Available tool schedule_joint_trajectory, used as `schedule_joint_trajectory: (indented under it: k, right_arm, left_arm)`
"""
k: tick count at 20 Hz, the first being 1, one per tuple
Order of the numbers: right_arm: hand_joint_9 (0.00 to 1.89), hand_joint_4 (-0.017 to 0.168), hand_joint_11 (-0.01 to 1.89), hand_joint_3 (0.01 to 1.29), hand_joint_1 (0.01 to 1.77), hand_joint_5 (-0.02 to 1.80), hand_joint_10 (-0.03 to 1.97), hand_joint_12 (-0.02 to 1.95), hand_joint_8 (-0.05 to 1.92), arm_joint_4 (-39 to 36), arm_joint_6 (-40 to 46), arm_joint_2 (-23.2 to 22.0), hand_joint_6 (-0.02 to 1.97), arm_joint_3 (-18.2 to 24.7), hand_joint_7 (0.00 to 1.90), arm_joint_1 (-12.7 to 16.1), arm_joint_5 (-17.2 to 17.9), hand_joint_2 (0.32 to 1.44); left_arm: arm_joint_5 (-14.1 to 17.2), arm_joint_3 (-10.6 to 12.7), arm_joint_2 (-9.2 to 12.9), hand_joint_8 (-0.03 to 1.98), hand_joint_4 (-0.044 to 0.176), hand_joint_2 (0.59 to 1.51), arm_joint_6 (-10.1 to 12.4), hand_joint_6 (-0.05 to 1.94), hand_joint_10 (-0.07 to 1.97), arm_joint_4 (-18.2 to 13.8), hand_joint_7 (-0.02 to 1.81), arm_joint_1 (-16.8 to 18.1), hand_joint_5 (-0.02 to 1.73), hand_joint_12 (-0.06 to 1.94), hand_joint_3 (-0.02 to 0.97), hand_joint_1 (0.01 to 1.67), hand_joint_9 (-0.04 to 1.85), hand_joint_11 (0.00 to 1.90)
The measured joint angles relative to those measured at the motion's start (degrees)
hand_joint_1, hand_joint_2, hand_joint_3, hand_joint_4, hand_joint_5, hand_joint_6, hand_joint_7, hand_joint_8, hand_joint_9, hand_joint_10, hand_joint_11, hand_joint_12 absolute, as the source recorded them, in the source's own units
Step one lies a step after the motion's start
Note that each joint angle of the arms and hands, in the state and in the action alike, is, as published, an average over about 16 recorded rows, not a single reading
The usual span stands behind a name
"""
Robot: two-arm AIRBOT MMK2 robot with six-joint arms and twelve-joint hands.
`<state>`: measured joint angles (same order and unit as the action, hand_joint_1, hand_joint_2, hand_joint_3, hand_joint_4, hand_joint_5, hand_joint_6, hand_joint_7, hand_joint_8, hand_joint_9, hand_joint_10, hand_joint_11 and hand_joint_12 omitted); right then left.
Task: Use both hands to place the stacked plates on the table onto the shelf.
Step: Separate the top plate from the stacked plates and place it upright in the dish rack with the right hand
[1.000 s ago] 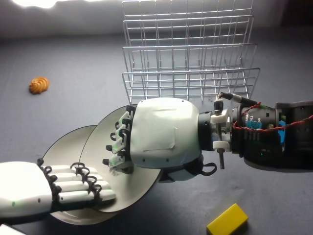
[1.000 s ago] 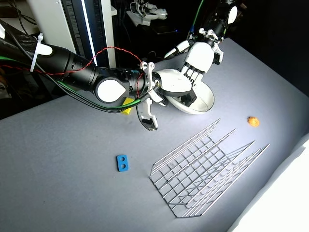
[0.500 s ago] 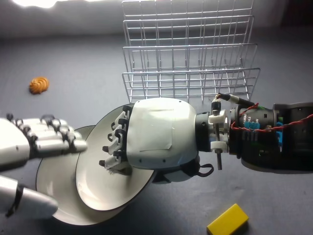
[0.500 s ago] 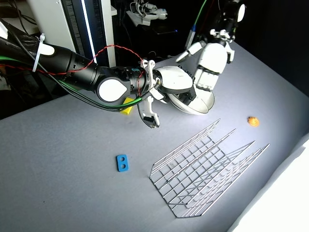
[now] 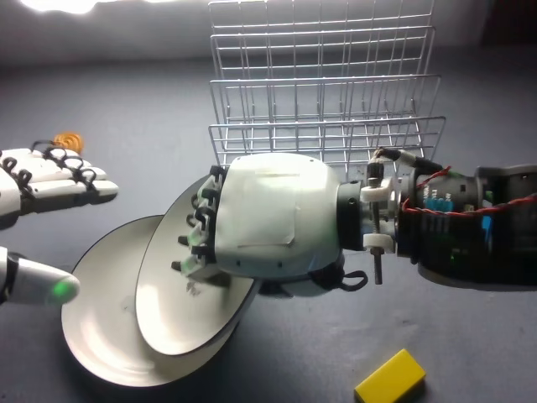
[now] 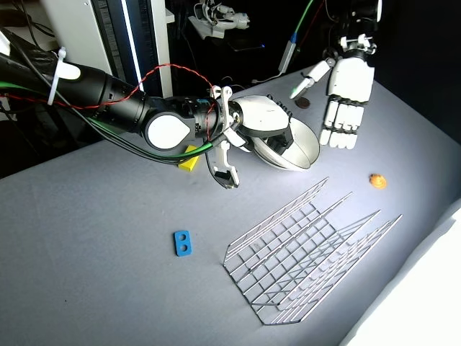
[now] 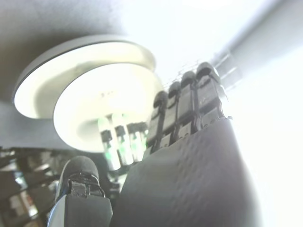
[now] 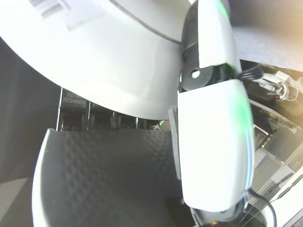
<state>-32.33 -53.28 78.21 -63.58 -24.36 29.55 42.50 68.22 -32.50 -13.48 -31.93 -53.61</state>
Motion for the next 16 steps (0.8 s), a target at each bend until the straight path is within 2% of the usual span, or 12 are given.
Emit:
schedule_joint_trajectory:
  k: [9, 16]
  right_arm:
    - [0.97, 0.003, 0.82, 0.01, 1.32, 0.87, 1.08, 1.17, 0.89, 1.31, -2.81, -3.09, 1.07, 3.58, 1.0, 2.37, 0.54, 0.98]
    - [0.96, 0.002, 0.8, 0.01, 1.34, 0.88, 1.11, 1.18, 0.91, 3.08, -3.34, -5.99, 1.09, 5.9, 1.0, 4.44, 0.68, 0.99]
  left_arm:
    - [-4.61, 2.85, 0.89, 0.02, 0.002, 1.091, 0.01, 0.02, 0.01, 1.52, 0.03, 2.84, 0.06, 0.0, 0.018, 0.01, 0.02, 0.02]
    - [-5.95, 3.73, 1.46, 0.02, 0.002, 1.096, 0.01, 0.02, 0.01, 0.62, 0.03, 4.39, 0.06, 0.0, 0.017, 0.01, 0.02, 0.02]
